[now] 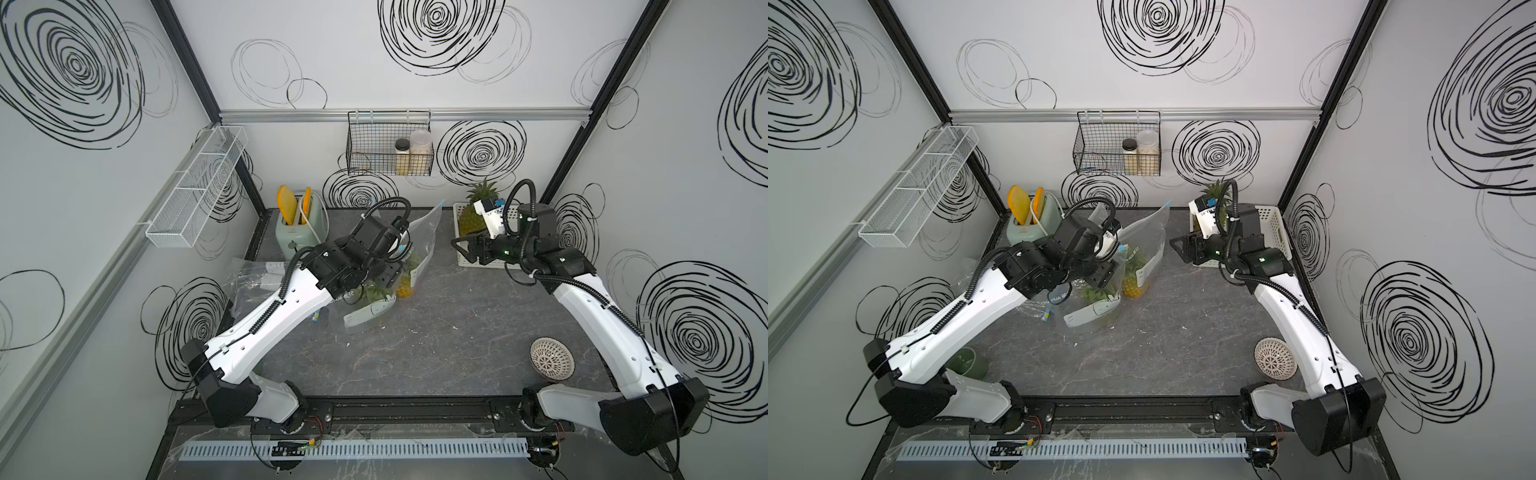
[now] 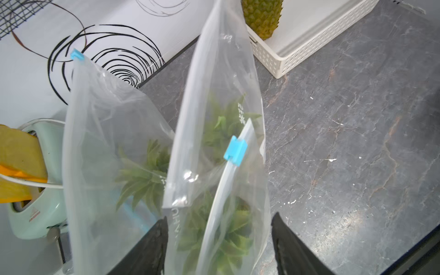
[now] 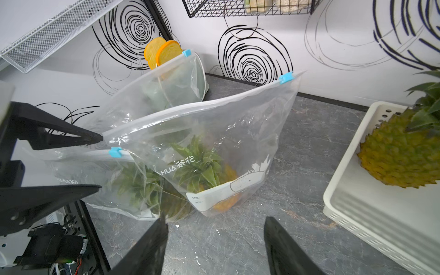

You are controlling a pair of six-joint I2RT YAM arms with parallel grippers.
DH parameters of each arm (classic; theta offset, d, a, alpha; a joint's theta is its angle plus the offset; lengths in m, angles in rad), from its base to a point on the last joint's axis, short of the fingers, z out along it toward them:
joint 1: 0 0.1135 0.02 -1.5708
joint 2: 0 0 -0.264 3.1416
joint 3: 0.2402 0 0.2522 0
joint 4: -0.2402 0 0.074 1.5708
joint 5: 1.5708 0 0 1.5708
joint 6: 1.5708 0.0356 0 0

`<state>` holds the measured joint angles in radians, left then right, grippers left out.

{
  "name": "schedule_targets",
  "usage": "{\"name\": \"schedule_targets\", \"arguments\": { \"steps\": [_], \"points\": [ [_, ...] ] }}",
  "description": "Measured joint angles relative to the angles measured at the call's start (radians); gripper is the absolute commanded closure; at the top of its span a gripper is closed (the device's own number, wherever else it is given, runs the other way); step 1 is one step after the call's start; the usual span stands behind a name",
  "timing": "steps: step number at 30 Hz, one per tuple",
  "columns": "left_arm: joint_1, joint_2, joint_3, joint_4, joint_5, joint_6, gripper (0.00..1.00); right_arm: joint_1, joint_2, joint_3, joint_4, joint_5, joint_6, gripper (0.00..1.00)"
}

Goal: Open the zip-top bag and take out the pineapple
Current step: Move the zipper food storage bag to the center of the board.

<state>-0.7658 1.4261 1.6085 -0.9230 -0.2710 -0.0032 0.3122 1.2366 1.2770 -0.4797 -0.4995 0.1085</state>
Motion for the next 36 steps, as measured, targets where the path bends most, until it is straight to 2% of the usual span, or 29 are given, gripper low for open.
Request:
{"name": "schedule_targets", "arguments": {
  "steps": [11, 16, 18, 21, 26, 33, 36],
  "points": [
    [0.023, -0.01, -0.003, -0.06, 0.015, 0.001, 0.59, 0.0, 0.0, -0.036, 0.027, -0.016, 0.004, 0.34],
    [0.023, -0.032, -0.031, -0.076, 0.055, 0.0, 0.86, -0.01, 0.0, -0.083, 0.068, -0.053, 0.004, 0.34],
    [0.023, -0.042, -0.038, -0.078, 0.068, -0.001, 1.0, -0.017, 0.0, -0.108, 0.087, -0.086, 0.004, 0.34],
    [0.023, -0.058, -0.044, -0.085, 0.085, 0.016, 1.0, -0.032, -0.002, -0.143, 0.126, -0.15, 0.004, 0.34],
    [0.01, -0.085, -0.044, -0.086, 0.118, 0.048, 1.0, -0.04, -0.023, -0.176, 0.174, -0.252, -0.006, 0.41],
    [-0.08, -0.092, -0.025, -0.106, 0.161, 0.117, 1.0, -0.024, -0.09, -0.178, 0.204, -0.35, -0.036, 0.42],
    [-0.12, -0.09, -0.015, -0.114, 0.174, 0.138, 1.0, -0.006, -0.135, -0.186, 0.206, -0.383, -0.065, 0.51]
  ]
}}
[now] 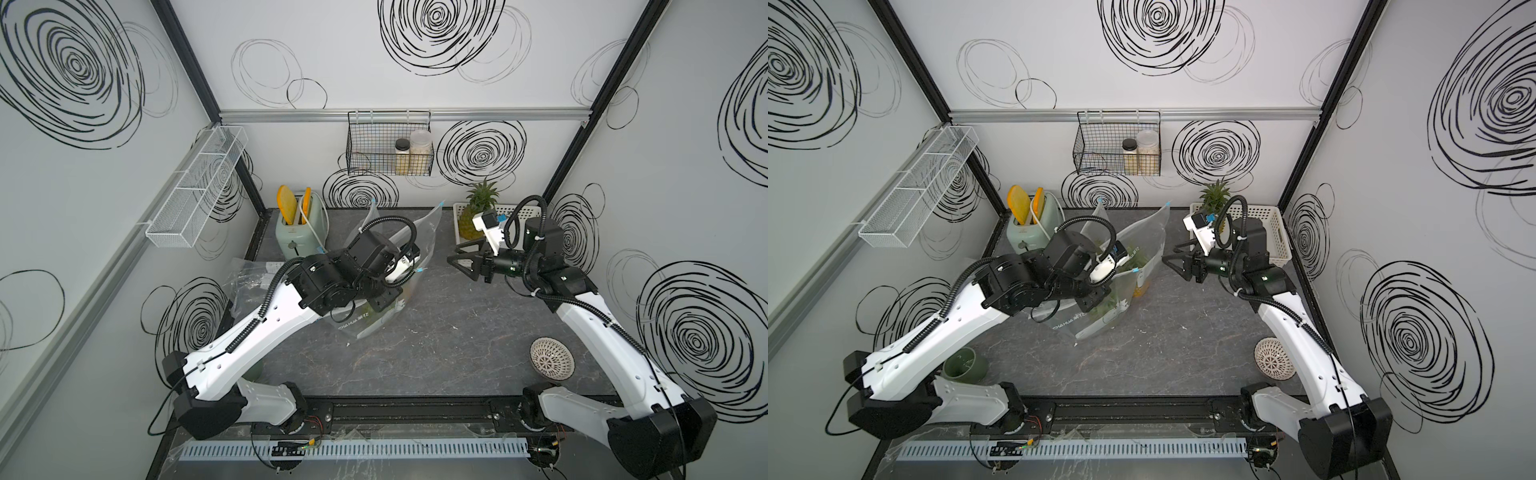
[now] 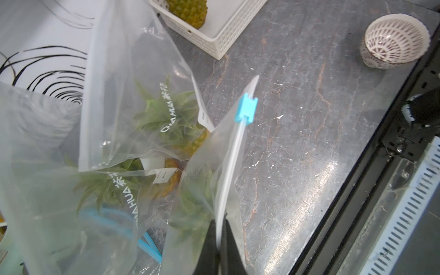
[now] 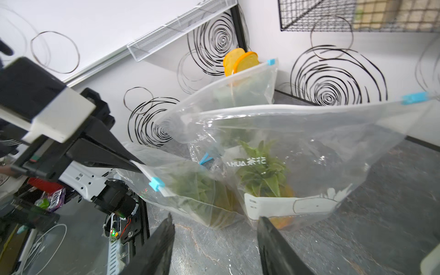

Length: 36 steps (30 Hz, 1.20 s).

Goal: Open the zip-top bag and take out the pineapple
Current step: Move the zipper food storage bag to the center of the board, then unzip the zipper on the zipper food storage bag.

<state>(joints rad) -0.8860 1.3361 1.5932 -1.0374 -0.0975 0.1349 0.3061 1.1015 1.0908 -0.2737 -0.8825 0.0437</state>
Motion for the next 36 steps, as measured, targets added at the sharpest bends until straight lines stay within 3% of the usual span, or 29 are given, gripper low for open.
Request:
{"name": "schedule_targets", "arguments": {
  "steps": [10, 28, 30, 34, 36],
  "points": [
    [-0.032, 0.007, 0.036, -0.016, 0.008, 0.055, 1.0, 0.045, -0.036, -0.027, 0.011, -0.089, -0.066, 0.54],
    [-0.032, -0.006, -0.038, 0.077, 0.03, 0.067, 1.0, 0.119, -0.013, -0.045, -0.002, -0.114, -0.121, 0.59],
    [-0.031, -0.011, -0.044, 0.08, 0.03, 0.067, 1.0, 0.123, -0.011, -0.046, -0.001, -0.117, -0.119, 0.65],
    [-0.027, -0.016, -0.059, 0.095, 0.031, 0.067, 1.0, 0.124, -0.008, -0.053, 0.016, -0.127, -0.116, 0.86],
    [-0.026, -0.018, -0.066, 0.099, 0.031, 0.066, 1.0, 0.125, -0.007, -0.06, 0.022, -0.135, -0.108, 0.9]
  ]
}}
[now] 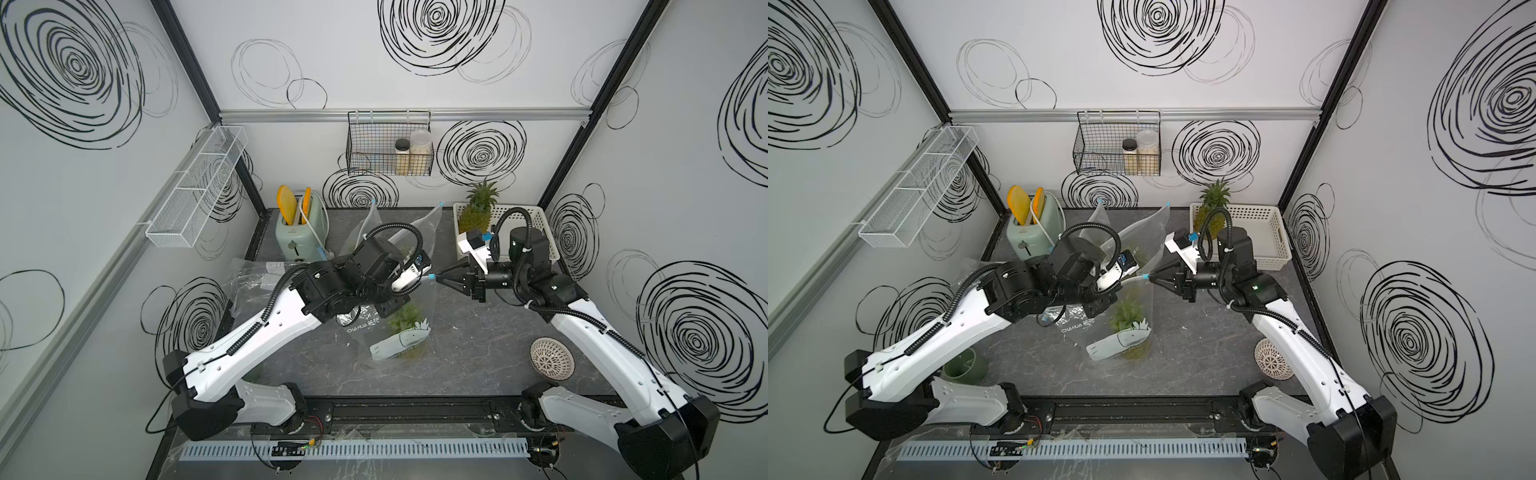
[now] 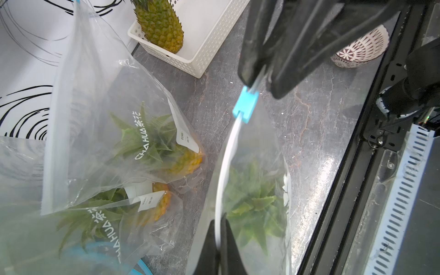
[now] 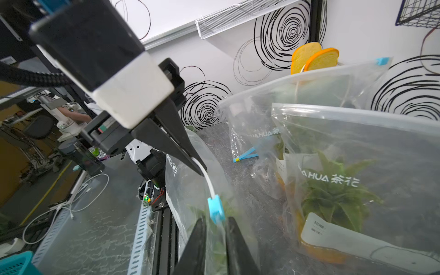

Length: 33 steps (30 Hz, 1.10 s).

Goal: Open the zip-top bag and take out the pineapple
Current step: Unzip the zipper on the zipper food storage bag.

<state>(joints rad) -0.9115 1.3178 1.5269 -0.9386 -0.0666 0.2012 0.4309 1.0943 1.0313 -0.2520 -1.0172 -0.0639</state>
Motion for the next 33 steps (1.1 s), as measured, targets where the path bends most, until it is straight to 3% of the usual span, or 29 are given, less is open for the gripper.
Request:
{"name": "schedule_targets", "arguments": {
  "steps": [8, 13, 17, 26, 33],
  "points": [
    [0.01, -0.008, -0.016, 0.02, 0.006, -0.002, 0.98, 0.0, 0.002, -0.014, 0.029, -0.015, 0.03, 1.0],
    [0.024, -0.014, -0.015, 0.038, 0.047, 0.0, 0.67, 0.0, 0.0, -0.029, 0.052, -0.015, 0.045, 1.0],
    [0.04, -0.001, 0.019, 0.05, 0.135, 0.005, 0.56, 0.002, -0.014, -0.052, 0.058, -0.014, 0.054, 1.0],
    [0.051, 0.086, 0.09, 0.074, 0.339, 0.03, 0.53, 0.007, -0.039, -0.053, 0.061, -0.012, 0.053, 1.0],
    [0.071, 0.128, 0.09, 0.085, 0.391, 0.035, 0.55, 0.011, -0.044, -0.053, 0.061, -0.012, 0.052, 1.0]
  ]
}}
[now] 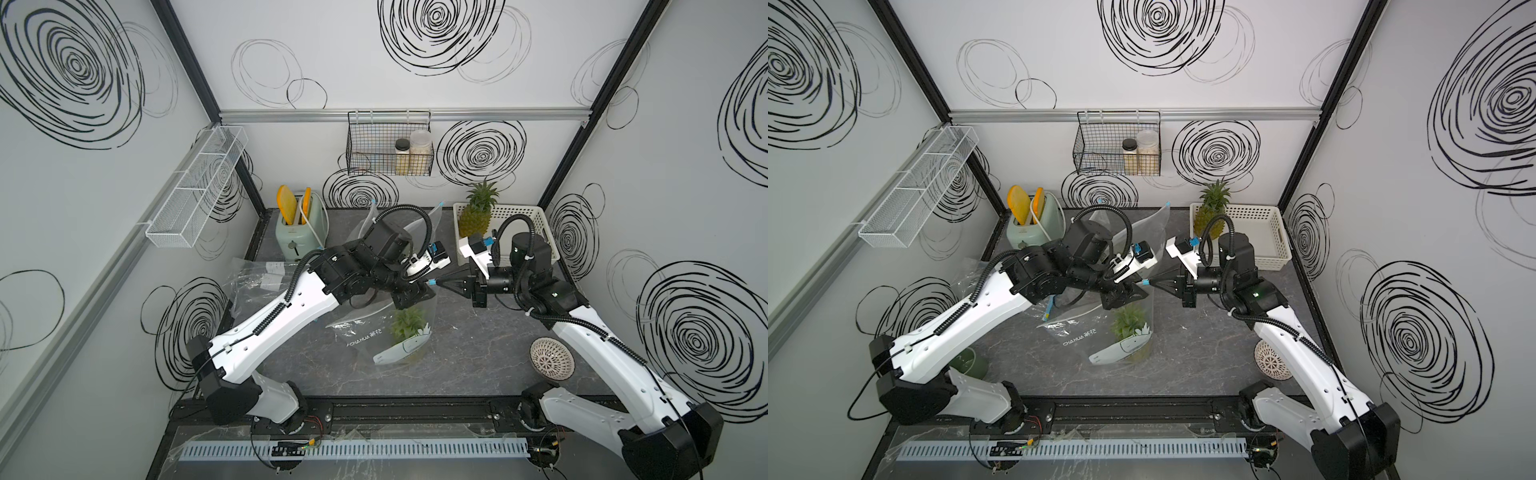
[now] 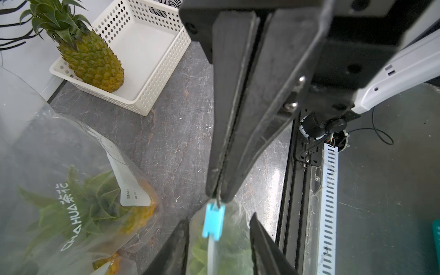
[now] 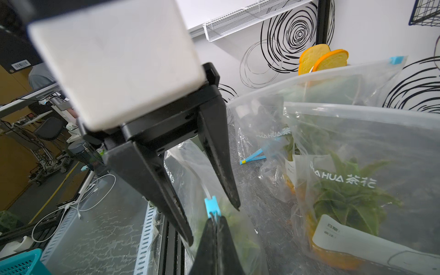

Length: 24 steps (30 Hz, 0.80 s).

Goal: Open the zip-top bag and take out the pineapple
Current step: Unzip the zipper on the zipper food storage bag.

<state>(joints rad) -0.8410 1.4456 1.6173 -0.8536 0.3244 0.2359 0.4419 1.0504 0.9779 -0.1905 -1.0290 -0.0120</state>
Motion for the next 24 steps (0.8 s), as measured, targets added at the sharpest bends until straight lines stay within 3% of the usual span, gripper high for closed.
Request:
{"name": "schedule_targets", "arguments": {
  "steps": [10, 17, 24],
  "points": [
    [0.01, 0.004, 0.018, 0.024, 0.025, -0.001, 0.65, 0.0, 0.001, 0.0, 0.0, 0.013, -0.005, 1.0],
    [0.016, 0.013, 0.027, 0.027, 0.033, -0.001, 0.86, 0.0, 0.002, 0.0, 0.0, 0.019, -0.006, 1.0],
    [0.019, 0.019, 0.027, 0.037, 0.033, 0.003, 1.0, 0.0, -0.006, -0.001, 0.0, 0.049, -0.002, 1.0]
  ]
}}
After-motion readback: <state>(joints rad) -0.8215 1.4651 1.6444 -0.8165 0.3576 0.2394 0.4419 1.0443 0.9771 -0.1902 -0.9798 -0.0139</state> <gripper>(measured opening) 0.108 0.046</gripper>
